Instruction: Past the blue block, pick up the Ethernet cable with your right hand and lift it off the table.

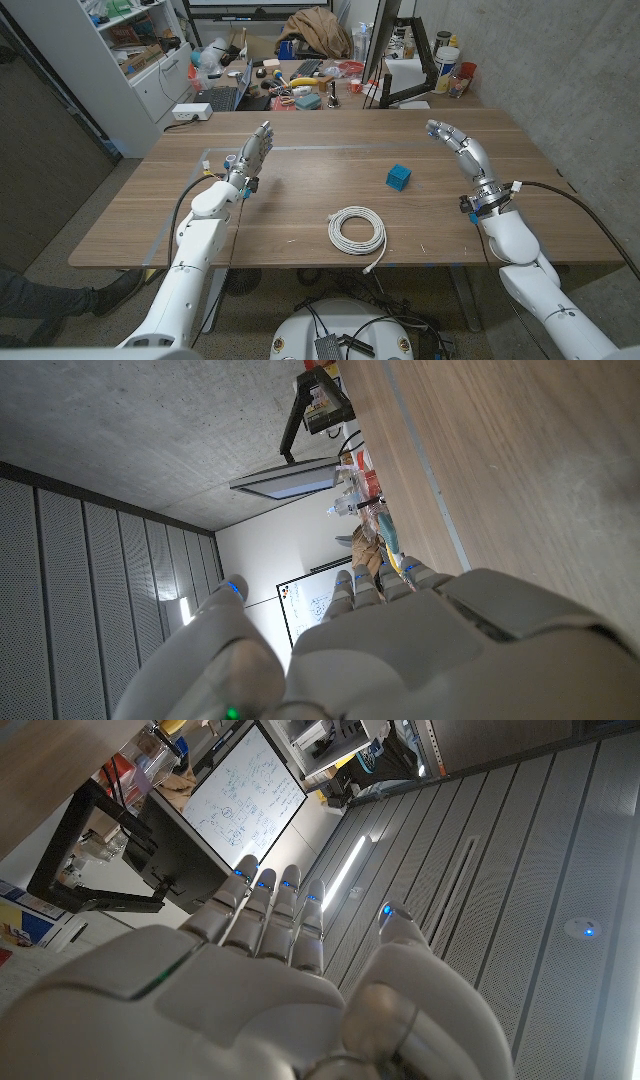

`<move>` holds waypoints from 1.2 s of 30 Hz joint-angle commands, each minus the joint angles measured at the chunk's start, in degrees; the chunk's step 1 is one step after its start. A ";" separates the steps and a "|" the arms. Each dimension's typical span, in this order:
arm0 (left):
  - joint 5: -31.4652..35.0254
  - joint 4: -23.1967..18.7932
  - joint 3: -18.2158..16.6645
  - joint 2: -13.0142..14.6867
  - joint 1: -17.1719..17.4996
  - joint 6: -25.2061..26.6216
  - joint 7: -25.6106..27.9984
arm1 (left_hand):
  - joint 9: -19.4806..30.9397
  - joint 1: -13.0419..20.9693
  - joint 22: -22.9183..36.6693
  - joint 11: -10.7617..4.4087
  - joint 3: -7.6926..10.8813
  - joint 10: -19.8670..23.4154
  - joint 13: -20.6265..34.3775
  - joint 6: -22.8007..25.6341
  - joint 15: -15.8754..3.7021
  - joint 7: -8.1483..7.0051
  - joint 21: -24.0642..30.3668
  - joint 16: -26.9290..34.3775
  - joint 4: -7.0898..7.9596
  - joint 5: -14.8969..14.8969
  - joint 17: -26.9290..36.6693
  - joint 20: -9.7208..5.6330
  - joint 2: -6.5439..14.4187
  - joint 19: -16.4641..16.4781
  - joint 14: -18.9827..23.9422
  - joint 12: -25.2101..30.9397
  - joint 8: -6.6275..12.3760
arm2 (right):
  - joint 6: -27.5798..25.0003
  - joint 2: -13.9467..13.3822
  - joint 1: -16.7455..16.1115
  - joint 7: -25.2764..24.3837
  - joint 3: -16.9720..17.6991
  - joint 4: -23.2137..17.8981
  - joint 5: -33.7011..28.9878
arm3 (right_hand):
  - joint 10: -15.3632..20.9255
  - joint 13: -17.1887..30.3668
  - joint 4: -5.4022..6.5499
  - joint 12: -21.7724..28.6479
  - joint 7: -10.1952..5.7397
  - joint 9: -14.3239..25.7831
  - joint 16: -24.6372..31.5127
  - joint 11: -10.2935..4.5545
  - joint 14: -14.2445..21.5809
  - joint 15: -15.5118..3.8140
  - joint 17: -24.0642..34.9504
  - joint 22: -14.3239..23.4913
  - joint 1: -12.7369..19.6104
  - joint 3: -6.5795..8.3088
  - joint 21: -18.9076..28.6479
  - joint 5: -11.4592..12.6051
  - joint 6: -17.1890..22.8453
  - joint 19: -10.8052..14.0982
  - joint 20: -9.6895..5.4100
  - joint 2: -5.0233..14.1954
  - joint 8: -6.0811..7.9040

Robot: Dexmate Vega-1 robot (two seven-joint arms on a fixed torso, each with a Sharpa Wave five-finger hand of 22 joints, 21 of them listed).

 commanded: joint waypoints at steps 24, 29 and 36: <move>-1.53 -2.06 -1.53 -0.07 2.77 -2.23 -1.04 | 0.14 0.33 0.32 0.25 -0.52 -0.30 0.28 0.45 0.20 -0.04 -0.56 0.15 0.17 0.32 0.32 -1.75 0.63 -0.44 -0.42 0.05 0.00 | 0.75 -1.39 -4.35 -4.51 0.81 -5.50 -10.17 | 0.64 0.12 0.10 0.04 -0.37 0.25 -0.39 -0.35 0.88 -1.99 0.21 0.24 -0.71 -0.34 -1.06 0.82 0.40 1.03 -1.53 -0.06 -0.31; -1.64 -2.08 -1.62 -0.07 2.86 -2.35 -1.13 | 0.14 0.33 0.32 0.18 -0.58 -0.29 0.28 0.44 0.13 -0.02 -0.62 0.16 0.17 0.32 0.32 -1.72 0.66 -0.43 -0.41 0.06 -0.01 | 0.66 -1.59 -5.20 -5.16 0.87 -6.31 -12.07 | 0.67 0.12 0.09 0.01 -0.44 0.26 -0.42 -0.52 0.88 -2.01 0.20 0.25 -0.75 -0.35 -1.21 0.90 0.43 1.04 -1.52 -0.08 -0.34; -1.82 -1.50 -1.60 -0.07 2.56 -2.44 -1.40 | 0.14 0.36 0.33 0.18 -0.68 -0.26 0.28 0.43 0.16 -0.02 -0.71 0.17 0.17 0.32 0.32 -1.68 0.71 -0.42 -0.39 0.08 -0.02 | 0.96 -1.75 -5.87 -6.40 1.07 -7.16 -15.02 | 0.63 0.12 0.08 -0.06 -0.53 0.26 -0.44 -0.48 0.96 -1.97 0.20 0.26 -0.78 -0.36 -1.41 1.00 0.37 1.10 -1.46 -0.10 -0.40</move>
